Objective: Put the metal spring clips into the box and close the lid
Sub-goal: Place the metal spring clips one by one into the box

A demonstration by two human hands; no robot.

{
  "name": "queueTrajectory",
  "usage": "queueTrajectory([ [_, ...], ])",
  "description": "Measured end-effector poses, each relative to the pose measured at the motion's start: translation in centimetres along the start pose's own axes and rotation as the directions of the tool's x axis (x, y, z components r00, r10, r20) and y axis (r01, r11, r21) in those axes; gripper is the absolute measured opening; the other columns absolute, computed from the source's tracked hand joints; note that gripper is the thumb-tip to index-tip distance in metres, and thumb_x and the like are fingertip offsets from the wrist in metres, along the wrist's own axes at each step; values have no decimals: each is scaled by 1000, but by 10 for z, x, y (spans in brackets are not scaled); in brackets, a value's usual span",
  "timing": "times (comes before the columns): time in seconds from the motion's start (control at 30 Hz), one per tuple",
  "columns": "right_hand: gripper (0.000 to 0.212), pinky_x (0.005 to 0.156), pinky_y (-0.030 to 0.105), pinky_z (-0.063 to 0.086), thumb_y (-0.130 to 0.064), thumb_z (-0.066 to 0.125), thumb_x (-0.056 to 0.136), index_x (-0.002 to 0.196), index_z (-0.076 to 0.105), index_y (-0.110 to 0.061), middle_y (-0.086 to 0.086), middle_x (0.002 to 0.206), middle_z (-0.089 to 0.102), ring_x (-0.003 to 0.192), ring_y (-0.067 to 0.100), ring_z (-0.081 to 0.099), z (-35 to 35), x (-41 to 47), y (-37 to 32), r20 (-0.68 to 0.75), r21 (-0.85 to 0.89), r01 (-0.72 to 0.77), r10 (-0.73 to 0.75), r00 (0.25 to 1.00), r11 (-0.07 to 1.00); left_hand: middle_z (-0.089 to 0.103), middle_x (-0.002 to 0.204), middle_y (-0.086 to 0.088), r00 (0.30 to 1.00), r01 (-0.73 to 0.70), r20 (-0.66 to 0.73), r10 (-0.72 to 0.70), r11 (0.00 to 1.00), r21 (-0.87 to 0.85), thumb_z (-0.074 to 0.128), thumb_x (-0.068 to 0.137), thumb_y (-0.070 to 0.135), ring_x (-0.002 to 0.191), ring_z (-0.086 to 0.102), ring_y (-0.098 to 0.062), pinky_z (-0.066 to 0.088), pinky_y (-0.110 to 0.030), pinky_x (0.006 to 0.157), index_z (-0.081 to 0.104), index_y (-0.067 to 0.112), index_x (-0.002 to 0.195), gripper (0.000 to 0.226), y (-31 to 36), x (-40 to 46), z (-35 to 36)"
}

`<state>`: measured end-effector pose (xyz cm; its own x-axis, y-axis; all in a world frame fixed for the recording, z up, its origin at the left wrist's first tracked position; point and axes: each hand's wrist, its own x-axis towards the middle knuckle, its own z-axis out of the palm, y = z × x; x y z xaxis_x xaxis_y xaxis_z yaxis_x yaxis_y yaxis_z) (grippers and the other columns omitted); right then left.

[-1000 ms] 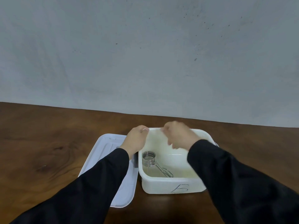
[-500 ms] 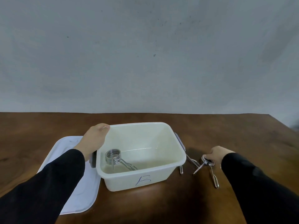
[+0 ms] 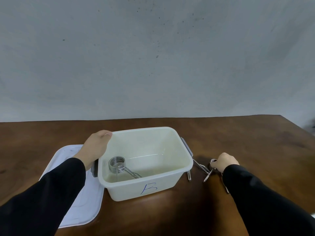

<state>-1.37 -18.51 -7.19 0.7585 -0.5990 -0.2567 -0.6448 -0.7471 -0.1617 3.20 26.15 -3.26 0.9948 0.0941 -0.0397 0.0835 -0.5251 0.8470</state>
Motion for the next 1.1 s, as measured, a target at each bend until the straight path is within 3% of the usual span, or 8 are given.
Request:
queueTrajectory([
  [0.17,37,49,26,42,-36,63,87,63,61,-8,7,61,64,60,26,64,-40,-7,-8,-104,43,85,-80,991,995,66,114,-4,1000,-3,2,3,1000,1,41,101,28,102,56,-22,37,-31,80,66,14,119,34,1,-2,-2],
  [0.37,31,54,30,40,-34,69,83,64,66,-10,12,61,66,57,25,58,-148,-75,-83,-289,130,491,-441,850,861,66,115,-3,1000,2,19,-1,1000,-22,41,101,28,103,57,-21,38,-30,80,67,14,119,34,3,-1,-3],
  [0.47,31,62,31,48,-39,71,79,63,69,-12,10,64,73,60,23,68,-161,-125,-134,-175,178,627,-603,778,758,67,113,-2,999,11,34,-10,999,-30,41,101,29,101,58,-21,39,-28,75,67,16,116,33,2,0,-3],
  [0.57,35,63,31,52,-40,67,81,71,73,-7,12,73,75,64,25,69,-127,-149,-176,38,46,693,-695,718,719,67,112,-2,999,12,35,-11,999,-36,41,101,29,100,58,-20,39,-26,71,67,17,116,33,1,-1,-4],
  [0.7,39,50,25,39,-39,56,79,55,56,-9,3,51,58,55,25,57,-44,-130,-201,196,-227,671,-642,742,706,67,114,-3,999,4,38,-3,999,-41,41,101,29,106,59,-22,39,-30,80,67,15,118,34,0,0,-4],
  [0.8,37,63,28,41,-42,51,81,55,49,-16,-3,53,51,51,19,48,-3,-111,-201,181,-361,599,-576,797,715,66,114,-2,999,8,43,-6,999,-54,41,101,29,105,58,-20,38,-29,81,67,15,118,34,1,-1,-4],
  [0.93,29,75,30,42,-39,54,91,75,55,-15,-3,65,50,73,23,54,19,-101,-200,239,-376,563,-510,826,736,66,117,-3,999,-8,47,9,1000,-17,40,101,29,107,58,-21,40,-29,84,66,14,120,35,0,0,-5],
  [1.1,32,79,31,43,-32,59,92,68,47,-14,2,77,52,82,28,51,30,-97,-202,285,-389,541,-461,841,746,67,119,-4,999,-2,43,3,1000,-22,41,101,30,110,58,-23,42,-30,87,65,14,121,35,0,1,-4],
])
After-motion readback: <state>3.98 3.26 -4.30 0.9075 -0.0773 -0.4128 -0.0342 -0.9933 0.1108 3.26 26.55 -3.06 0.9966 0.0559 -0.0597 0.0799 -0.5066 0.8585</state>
